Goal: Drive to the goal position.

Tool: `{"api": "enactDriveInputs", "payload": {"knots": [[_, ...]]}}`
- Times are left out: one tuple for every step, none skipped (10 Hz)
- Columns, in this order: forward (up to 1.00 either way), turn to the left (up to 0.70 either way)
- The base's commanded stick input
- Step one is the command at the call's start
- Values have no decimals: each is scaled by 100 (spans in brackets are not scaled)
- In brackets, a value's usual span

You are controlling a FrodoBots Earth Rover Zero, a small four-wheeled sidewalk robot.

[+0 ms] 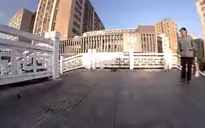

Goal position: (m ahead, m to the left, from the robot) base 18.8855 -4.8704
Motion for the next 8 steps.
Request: {"api": "enactDriveInputs", "payload": {"knots": [[45,0],[45,1],[45,6],[45,19],[45,27],[45,16],[45,0],[45,0]]}}
